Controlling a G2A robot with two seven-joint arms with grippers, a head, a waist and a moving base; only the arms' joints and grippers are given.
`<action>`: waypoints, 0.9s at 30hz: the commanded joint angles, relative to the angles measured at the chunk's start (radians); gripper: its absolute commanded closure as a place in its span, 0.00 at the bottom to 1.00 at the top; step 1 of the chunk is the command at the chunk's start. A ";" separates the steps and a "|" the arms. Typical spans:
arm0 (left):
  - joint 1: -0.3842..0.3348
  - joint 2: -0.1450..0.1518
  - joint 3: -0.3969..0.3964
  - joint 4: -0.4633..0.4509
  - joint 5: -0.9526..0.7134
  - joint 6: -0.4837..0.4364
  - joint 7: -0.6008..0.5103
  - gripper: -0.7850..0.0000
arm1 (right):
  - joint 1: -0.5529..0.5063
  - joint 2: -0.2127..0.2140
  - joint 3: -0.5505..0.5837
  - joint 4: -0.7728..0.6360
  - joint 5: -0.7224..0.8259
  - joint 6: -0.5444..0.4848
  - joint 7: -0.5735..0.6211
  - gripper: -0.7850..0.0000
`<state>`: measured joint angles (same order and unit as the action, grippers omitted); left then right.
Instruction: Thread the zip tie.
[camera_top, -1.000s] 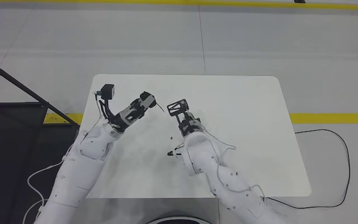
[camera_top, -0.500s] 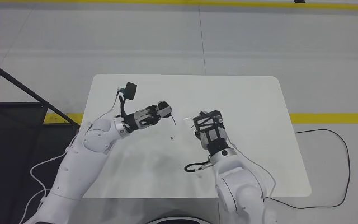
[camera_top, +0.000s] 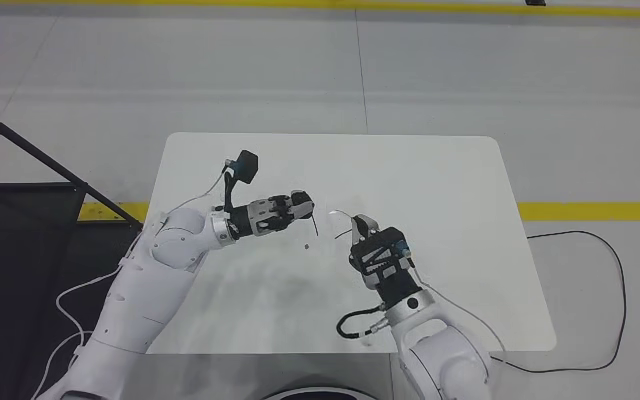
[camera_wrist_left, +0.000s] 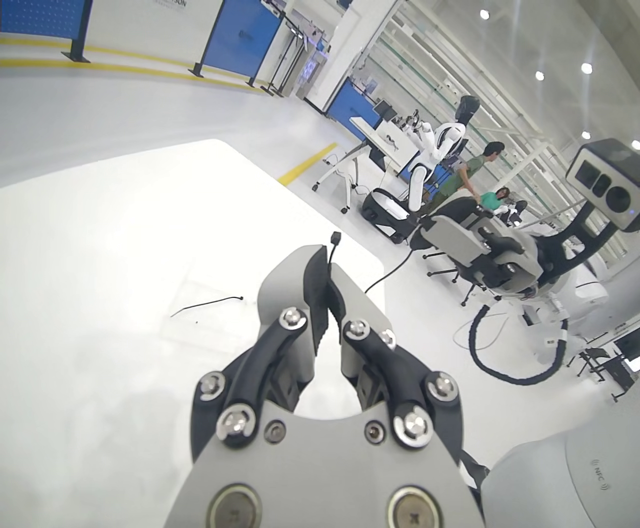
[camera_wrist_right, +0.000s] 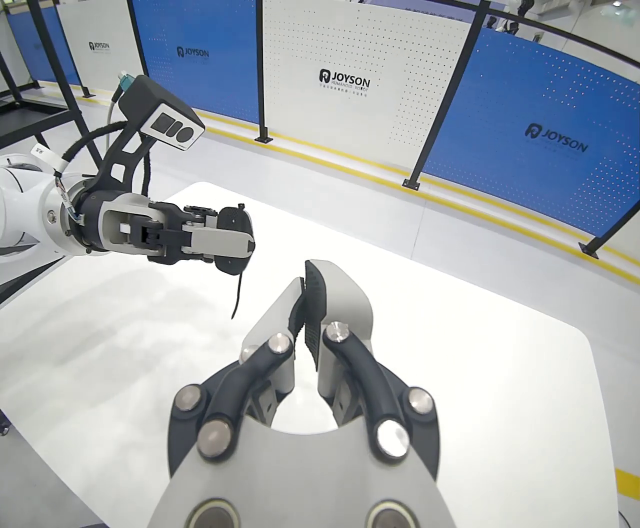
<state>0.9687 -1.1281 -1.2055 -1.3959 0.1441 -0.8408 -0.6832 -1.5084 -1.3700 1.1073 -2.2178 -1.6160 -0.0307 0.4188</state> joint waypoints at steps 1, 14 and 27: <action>0.000 0.000 0.000 0.000 0.000 0.000 0.000 1.00 | 0.000 0.000 0.000 0.000 0.000 0.000 0.000 1.00; -0.133 -0.003 0.125 0.061 -0.216 0.074 -0.297 1.00 | -0.094 0.023 0.056 -0.029 -0.079 -0.083 -0.382 1.00; -0.230 -0.009 0.216 0.110 -0.349 0.125 -0.421 1.00 | -0.123 0.030 0.073 -0.028 -0.113 -0.103 -0.421 1.00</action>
<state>0.7391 -1.1373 -0.9899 -1.2857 -0.2051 -0.7156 -1.1046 -1.6315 -1.3396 1.1801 -2.2455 -1.7285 -0.1335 -0.0021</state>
